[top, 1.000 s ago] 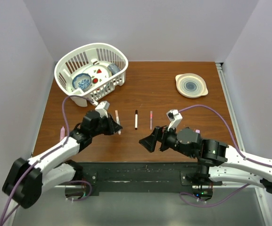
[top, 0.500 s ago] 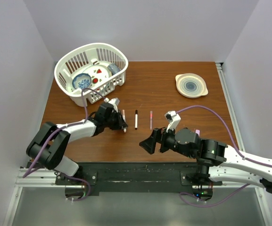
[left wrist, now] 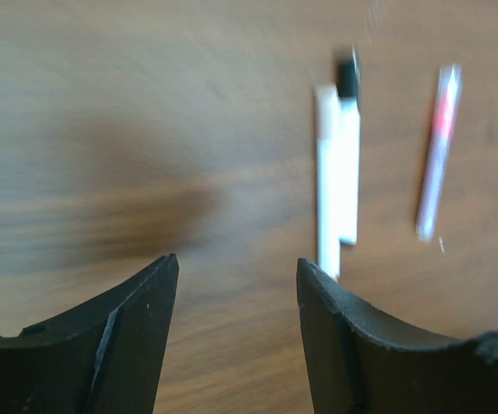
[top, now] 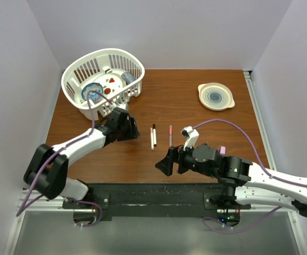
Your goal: Insert the pens into the pen caps
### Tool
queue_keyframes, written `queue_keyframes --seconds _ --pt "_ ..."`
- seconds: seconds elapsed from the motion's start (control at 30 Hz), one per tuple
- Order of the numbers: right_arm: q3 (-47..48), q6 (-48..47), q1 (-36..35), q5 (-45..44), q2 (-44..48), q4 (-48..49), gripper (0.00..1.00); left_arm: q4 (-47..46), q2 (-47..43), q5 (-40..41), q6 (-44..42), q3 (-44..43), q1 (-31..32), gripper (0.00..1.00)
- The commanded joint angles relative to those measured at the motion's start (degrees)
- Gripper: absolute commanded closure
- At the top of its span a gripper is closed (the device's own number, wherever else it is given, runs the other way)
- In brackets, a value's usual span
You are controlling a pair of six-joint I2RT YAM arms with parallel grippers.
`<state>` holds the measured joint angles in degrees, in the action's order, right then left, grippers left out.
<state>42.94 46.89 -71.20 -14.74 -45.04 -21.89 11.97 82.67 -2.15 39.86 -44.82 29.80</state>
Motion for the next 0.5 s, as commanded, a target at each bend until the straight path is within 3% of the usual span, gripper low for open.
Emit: queue_keyframes --seconds 0.0,0.07,0.23,0.47 --pt "2.7 -0.3 -0.1 2.2 -0.5 1.1 0.04 17.8 -6.7 26.4 0.2 -8.1 -1.1 0.39" --pt "3.0 -0.2 -0.1 2.5 -1.0 0.8 0.04 22.6 -8.2 34.7 0.7 -8.2 -3.2 0.39" --pt "4.9 -0.2 0.0 3.3 -2.7 -1.6 0.05 24.1 -10.4 40.9 -8.7 -5.5 -8.6 0.36" --pt "7.9 -0.9 0.0 3.8 -5.0 -4.5 0.05 21.6 -8.8 36.0 -29.8 -5.5 -16.3 0.31"
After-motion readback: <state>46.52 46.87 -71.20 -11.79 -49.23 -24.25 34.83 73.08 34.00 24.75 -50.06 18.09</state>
